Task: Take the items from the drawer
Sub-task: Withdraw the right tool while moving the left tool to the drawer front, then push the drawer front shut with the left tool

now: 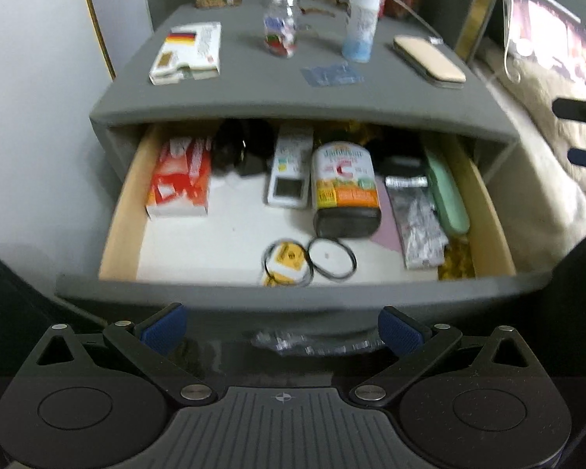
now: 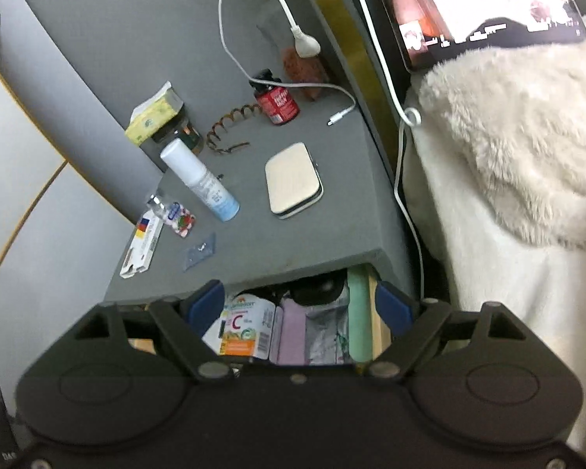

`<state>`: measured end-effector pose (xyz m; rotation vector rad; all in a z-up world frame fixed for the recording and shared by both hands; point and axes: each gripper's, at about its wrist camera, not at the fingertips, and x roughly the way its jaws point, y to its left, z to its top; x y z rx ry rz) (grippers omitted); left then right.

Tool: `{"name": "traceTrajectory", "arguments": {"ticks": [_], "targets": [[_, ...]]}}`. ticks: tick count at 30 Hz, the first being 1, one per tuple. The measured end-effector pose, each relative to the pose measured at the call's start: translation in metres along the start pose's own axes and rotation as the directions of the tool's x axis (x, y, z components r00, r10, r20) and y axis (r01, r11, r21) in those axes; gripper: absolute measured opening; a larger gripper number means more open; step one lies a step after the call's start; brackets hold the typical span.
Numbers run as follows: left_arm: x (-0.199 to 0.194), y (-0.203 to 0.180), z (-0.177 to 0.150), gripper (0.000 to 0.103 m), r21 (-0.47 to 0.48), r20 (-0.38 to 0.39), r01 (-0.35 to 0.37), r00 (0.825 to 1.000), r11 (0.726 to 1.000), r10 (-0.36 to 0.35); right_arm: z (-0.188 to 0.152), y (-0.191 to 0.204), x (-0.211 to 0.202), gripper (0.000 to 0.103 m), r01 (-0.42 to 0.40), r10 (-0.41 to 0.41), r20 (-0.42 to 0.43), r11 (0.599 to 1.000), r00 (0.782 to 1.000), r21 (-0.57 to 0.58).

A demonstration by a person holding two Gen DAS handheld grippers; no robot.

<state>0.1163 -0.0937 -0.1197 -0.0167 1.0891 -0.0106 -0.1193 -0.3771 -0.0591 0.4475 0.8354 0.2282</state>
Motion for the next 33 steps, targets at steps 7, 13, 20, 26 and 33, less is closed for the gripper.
{"name": "traceTrajectory", "arguments": {"ticks": [7, 13, 20, 26, 33], "targets": [[0.030, -0.006, -0.006, 0.103, 0.020, -0.027, -0.027, 0.999, 0.999, 0.028, -0.006, 0.001, 0.000, 0.083, 0.009, -0.009, 0.069, 1.000, 0.998, -0.006], [0.040, -0.005, 0.000, 0.103, 0.006, -0.014, -0.050, 0.999, 0.999, 0.050, -0.007, -0.002, -0.001, 0.083, 0.039, -0.040, 0.105, 0.999, 0.994, 0.011], [0.041, -0.009, 0.003, 0.103, 0.016, 0.006, -0.073, 0.997, 0.997, 0.072, -0.008, 0.013, 0.009, 0.083, 0.009, -0.004, 0.066, 0.996, 0.998, -0.085], [0.043, -0.010, 0.009, 0.103, 0.019, 0.010, -0.084, 0.996, 0.996, 0.084, -0.008, 0.021, 0.019, 0.082, -0.029, 0.032, 0.013, 0.989, 0.999, -0.145], [0.046, -0.014, 0.014, 0.103, 0.030, -0.004, -0.102, 0.995, 0.994, 0.103, -0.011, 0.024, 0.018, 0.082, -0.028, 0.032, 0.026, 0.988, 0.999, -0.154]]}}
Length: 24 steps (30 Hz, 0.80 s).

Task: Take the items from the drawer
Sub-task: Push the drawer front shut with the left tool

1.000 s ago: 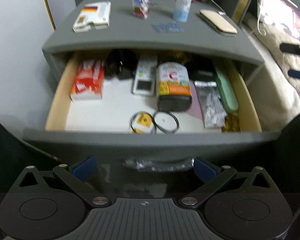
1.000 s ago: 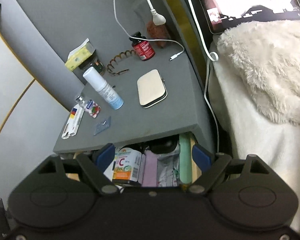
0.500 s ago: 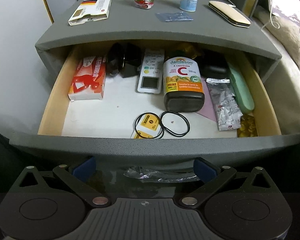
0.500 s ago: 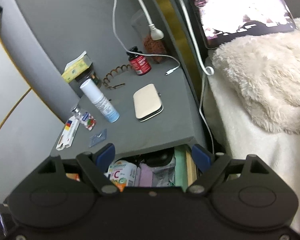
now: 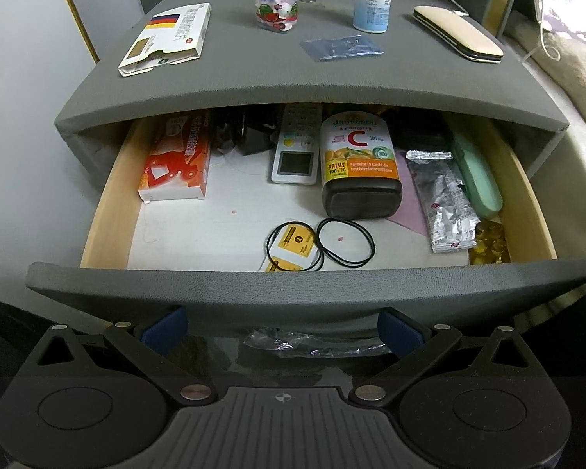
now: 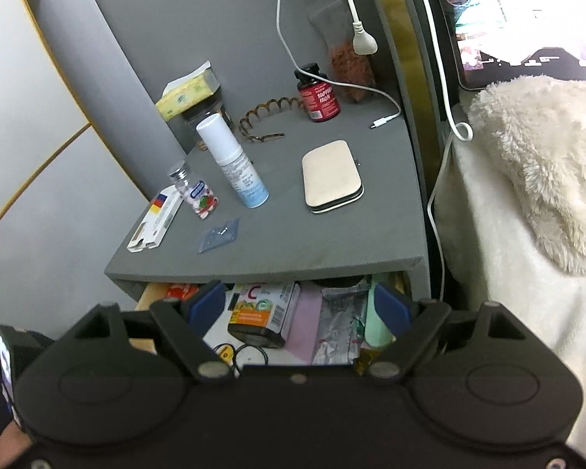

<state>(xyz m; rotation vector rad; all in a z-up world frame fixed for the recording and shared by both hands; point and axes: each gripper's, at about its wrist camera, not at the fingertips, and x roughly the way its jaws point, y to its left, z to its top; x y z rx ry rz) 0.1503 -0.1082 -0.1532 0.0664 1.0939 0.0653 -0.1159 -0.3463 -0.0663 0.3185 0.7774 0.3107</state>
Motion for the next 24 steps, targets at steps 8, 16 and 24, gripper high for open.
{"name": "traceTrajectory", "arguments": {"ticks": [8, 16, 24], "targets": [[0.0001, -0.0026, -0.0018, 0.103, 0.006, -0.004, -0.009, 1.000, 1.000, 0.009, -0.0012, 0.0012, -0.0014, 0.082, -0.021, 0.021, -0.004, 1.000, 1.000, 0.003], [0.0046, -0.0031, -0.0009, 0.103, 0.009, -0.012, -0.012, 1.000, 1.000, 0.012, -0.0025, -0.0011, -0.0048, 0.082, -0.043, 0.042, 0.011, 0.999, 0.999, 0.014], [0.0069, -0.0062, 0.0011, 0.102, 0.020, 0.012, -0.025, 1.000, 0.999, 0.025, -0.0021, -0.0034, -0.0045, 0.082, -0.049, 0.049, 0.015, 0.999, 0.999, 0.020]]}}
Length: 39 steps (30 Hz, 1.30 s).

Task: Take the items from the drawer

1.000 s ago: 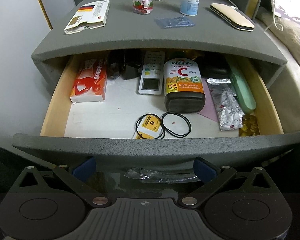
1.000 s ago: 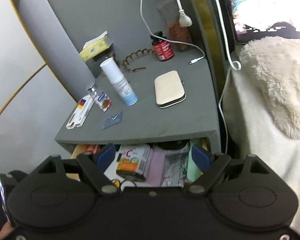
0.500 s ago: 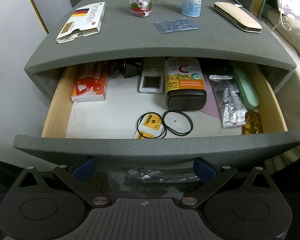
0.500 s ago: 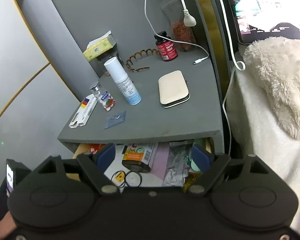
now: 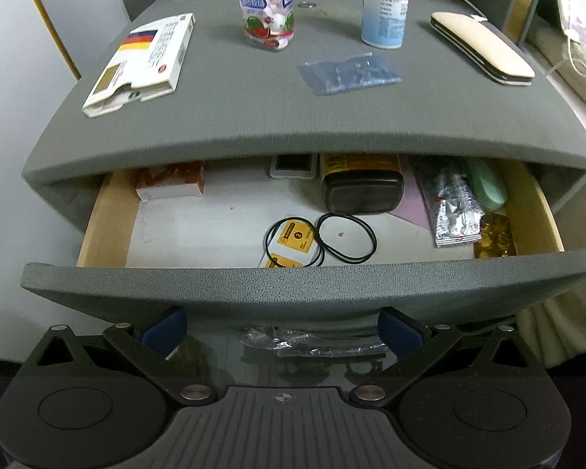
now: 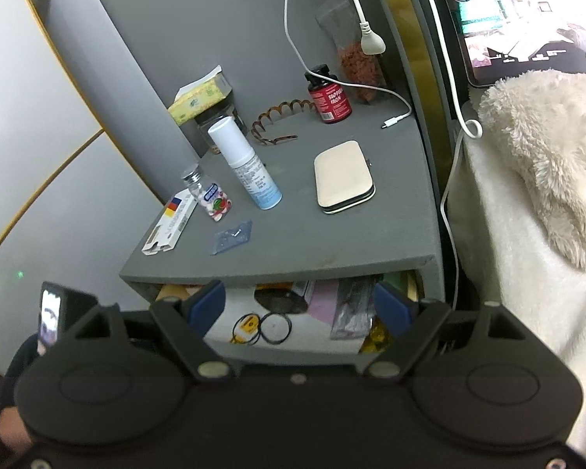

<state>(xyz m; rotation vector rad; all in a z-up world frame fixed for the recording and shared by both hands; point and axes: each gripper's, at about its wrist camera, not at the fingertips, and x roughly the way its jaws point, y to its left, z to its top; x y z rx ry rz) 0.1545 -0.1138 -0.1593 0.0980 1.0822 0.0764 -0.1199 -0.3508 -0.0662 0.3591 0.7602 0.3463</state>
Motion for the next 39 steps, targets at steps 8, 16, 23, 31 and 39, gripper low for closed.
{"name": "traceTrajectory", "arguments": {"ticks": [8, 16, 23, 31, 39], "targets": [[-0.001, -0.005, -0.004, 0.102, 0.009, 0.015, -0.029, 0.999, 1.000, 0.028, 0.000, 0.000, 0.001, 0.082, 0.007, -0.007, 0.006, 1.000, 1.000, 0.004], [-0.005, -0.005, -0.013, 0.102, 0.013, 0.034, -0.032, 0.999, 0.999, 0.031, 0.000, -0.003, 0.002, 0.082, 0.008, -0.009, 0.003, 1.000, 1.000, 0.015], [-0.015, -0.009, -0.037, 0.103, 0.015, 0.053, -0.052, 0.997, 0.999, 0.051, 0.000, -0.005, 0.003, 0.082, 0.009, -0.009, 0.000, 1.000, 1.000, 0.026], [-0.028, -0.012, -0.076, 0.103, -0.005, 0.033, -0.044, 0.998, 0.999, 0.044, 0.001, -0.005, 0.005, 0.081, 0.019, -0.019, -0.006, 1.000, 1.000, 0.025], [-0.072, -0.011, -0.135, 0.102, 0.070, 0.088, -0.033, 0.996, 0.997, 0.027, 0.003, -0.009, 0.006, 0.081, 0.041, -0.040, -0.018, 0.998, 0.999, 0.047]]}}
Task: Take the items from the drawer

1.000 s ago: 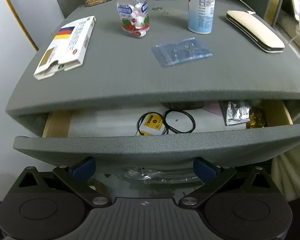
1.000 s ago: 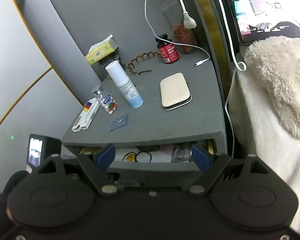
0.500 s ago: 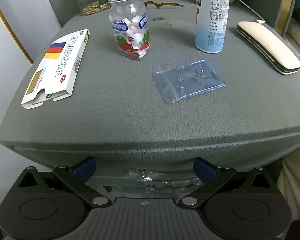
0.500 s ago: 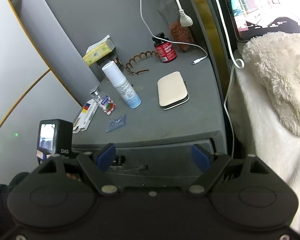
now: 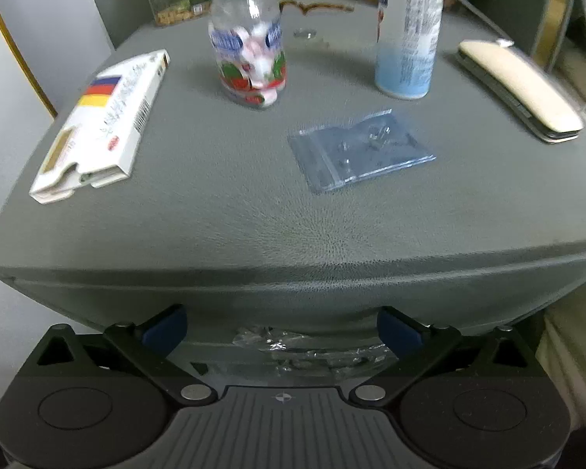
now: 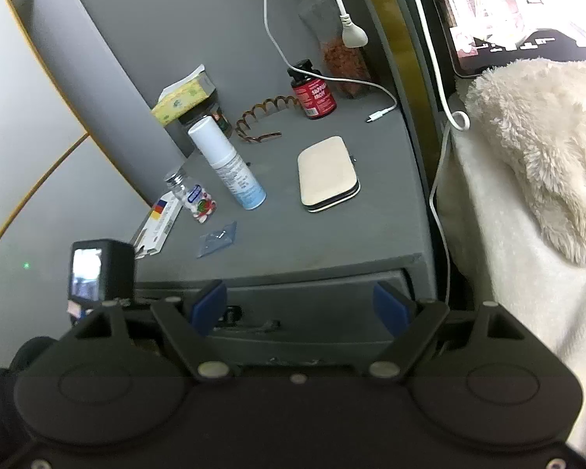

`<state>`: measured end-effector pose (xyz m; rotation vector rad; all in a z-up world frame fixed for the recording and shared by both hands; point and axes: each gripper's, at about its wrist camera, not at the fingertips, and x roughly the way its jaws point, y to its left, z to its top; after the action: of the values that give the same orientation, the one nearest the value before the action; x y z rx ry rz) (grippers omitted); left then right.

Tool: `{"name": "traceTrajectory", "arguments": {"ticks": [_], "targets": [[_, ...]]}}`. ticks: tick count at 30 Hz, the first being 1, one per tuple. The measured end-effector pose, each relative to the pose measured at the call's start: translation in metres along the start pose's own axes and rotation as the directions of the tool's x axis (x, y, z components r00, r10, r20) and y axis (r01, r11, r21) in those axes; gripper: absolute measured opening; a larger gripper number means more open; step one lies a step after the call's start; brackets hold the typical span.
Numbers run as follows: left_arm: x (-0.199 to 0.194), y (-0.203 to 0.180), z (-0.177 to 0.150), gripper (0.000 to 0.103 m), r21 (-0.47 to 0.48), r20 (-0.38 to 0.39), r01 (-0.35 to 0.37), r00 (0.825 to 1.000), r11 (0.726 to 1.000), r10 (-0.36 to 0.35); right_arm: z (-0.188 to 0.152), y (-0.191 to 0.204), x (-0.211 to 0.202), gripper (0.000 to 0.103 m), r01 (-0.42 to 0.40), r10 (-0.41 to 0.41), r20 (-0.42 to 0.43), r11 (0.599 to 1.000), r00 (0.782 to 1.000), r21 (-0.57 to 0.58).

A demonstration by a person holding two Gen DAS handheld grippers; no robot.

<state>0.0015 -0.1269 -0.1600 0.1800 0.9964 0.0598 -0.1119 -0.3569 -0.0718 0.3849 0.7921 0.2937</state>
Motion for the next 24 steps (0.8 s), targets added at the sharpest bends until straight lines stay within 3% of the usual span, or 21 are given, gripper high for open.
{"name": "traceTrajectory", "arguments": {"ticks": [2, 6, 10, 12, 15, 21, 24], "targets": [[-0.021, 0.002, -0.014, 0.102, 0.022, 0.022, 0.003, 1.000, 1.000, -0.004, 0.001, -0.001, -0.001, 0.082, 0.009, -0.009, -0.001, 1.000, 1.000, 0.011], [-0.079, 0.028, -0.040, 0.103, -0.064, 0.078, 0.076, 0.994, 0.995, -0.071, 0.000, 0.000, -0.006, 0.083, 0.039, -0.039, 0.000, 0.999, 0.999, 0.032], [-0.139, 0.064, -0.059, 0.103, -0.164, 0.133, 0.162, 0.981, 0.973, -0.141, 0.000, 0.001, -0.007, 0.087, 0.088, -0.087, -0.028, 0.995, 0.996, 0.047], [-0.164, 0.082, -0.068, 0.103, -0.209, 0.142, 0.159, 0.981, 0.965, -0.130, 0.005, 0.006, -0.002, 0.090, 0.161, -0.158, -0.076, 0.986, 0.984, 0.030], [-0.190, 0.108, -0.078, 0.103, -0.268, 0.111, 0.140, 0.987, 0.953, -0.114, 0.015, 0.030, 0.005, 0.095, 0.208, -0.212, -0.098, 0.977, 0.972, -0.048], [-0.246, 0.132, -0.083, 0.103, -0.282, 0.088, 0.079, 0.995, 0.956, -0.056, 0.054, 0.114, 0.022, 0.096, 0.196, -0.212, -0.123, 0.972, 0.969, -0.132], [-0.254, 0.130, -0.076, 0.103, -0.270, 0.062, 0.068, 0.997, 0.960, -0.053, 0.063, 0.147, 0.031, 0.096, 0.222, -0.252, -0.147, 0.956, 0.956, -0.190]]}}
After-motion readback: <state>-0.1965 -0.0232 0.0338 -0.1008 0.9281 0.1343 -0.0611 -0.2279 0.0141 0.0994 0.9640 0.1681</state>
